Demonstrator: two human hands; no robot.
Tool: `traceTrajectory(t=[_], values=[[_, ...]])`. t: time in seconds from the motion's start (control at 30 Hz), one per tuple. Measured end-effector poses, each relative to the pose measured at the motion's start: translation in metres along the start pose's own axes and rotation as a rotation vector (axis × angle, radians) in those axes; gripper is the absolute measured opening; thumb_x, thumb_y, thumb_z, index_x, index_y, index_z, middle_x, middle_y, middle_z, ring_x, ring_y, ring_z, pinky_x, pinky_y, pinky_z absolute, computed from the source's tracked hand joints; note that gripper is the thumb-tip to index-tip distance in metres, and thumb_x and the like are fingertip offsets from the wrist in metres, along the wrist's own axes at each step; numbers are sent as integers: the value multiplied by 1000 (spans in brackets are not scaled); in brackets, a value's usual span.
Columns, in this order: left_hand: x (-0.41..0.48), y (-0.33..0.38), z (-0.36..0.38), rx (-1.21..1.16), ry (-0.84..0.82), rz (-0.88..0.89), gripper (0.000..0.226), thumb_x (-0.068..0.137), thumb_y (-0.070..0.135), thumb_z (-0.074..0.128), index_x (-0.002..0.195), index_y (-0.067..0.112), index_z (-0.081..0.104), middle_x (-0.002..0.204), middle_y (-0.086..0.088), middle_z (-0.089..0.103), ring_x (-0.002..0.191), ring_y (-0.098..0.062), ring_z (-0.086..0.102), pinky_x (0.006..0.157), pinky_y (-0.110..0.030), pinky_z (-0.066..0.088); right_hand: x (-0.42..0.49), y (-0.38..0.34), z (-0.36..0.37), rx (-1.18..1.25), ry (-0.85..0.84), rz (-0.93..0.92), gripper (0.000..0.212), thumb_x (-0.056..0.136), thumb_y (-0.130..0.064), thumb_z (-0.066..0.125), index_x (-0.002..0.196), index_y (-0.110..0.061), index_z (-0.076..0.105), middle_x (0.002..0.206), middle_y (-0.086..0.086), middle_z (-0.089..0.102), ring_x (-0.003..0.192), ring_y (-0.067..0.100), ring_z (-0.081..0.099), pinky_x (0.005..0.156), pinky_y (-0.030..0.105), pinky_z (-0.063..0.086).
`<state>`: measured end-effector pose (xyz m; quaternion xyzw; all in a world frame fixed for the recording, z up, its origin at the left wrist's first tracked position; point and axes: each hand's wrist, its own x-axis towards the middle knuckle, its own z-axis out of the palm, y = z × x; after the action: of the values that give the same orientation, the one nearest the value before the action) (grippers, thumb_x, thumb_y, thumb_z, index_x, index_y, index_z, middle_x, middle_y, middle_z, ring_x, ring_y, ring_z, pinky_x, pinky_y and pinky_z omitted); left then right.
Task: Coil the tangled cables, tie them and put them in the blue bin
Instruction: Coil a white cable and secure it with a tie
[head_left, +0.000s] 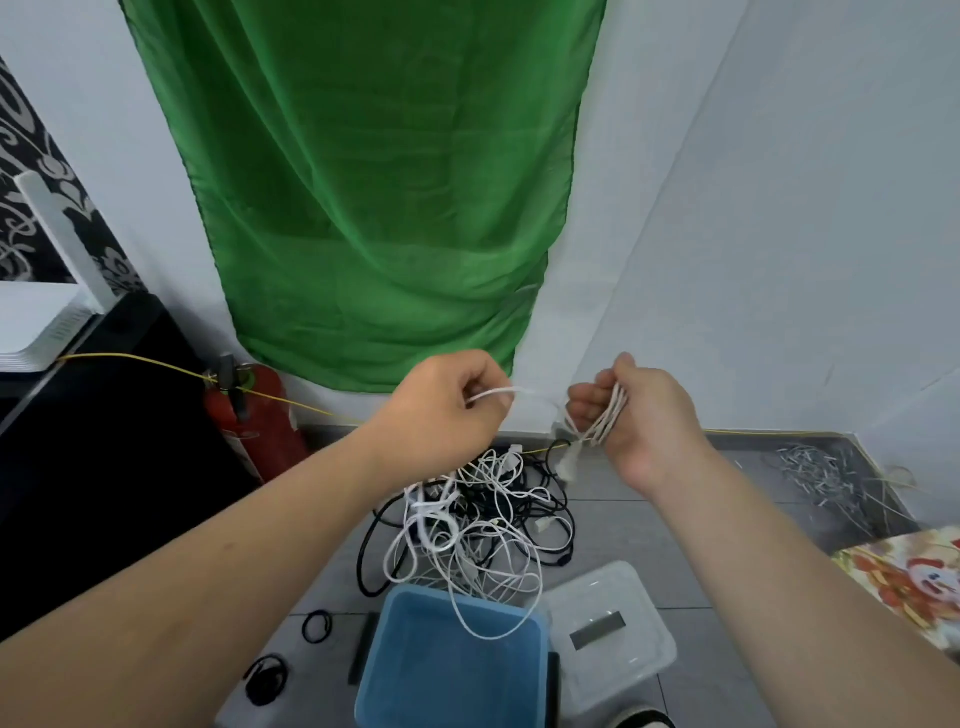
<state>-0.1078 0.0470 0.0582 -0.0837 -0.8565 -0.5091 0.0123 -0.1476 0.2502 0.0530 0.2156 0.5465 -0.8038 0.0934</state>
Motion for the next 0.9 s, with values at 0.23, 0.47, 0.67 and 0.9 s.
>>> traceTrajectory(t=[0.23,0.47,0.67,0.9], values=[[-15,-21,-4,408,-666,-255,25,83,46,72,87,22,71,68,1,74,55,-8,62,60,-26,52,-7,-17,-16,278,-162,56,45,102,-31,41,59,-20,42,44,-6,19,38,12,12,46,27,7],[-10,-6,15,-378,-388,-364,33,87,26,81,116,16,69,91,-6,76,69,-18,70,66,-25,53,-9,-16,-8,248,-403,109,42,98,-34,45,58,-21,38,42,-6,18,35,12,15,43,26,6],[-8,2,25,-495,-241,-224,12,95,15,71,96,3,69,77,-9,71,57,-12,63,51,-26,41,-11,-8,-2,233,-510,131,43,95,-34,46,56,-18,41,40,-5,21,34,12,16,42,24,9],[-10,-1,28,-363,-248,-207,14,96,15,70,88,4,72,77,-14,74,56,-10,60,48,-16,41,-18,-2,5,199,-571,121,40,96,-34,48,60,-17,44,41,-4,23,34,12,20,41,26,13]])
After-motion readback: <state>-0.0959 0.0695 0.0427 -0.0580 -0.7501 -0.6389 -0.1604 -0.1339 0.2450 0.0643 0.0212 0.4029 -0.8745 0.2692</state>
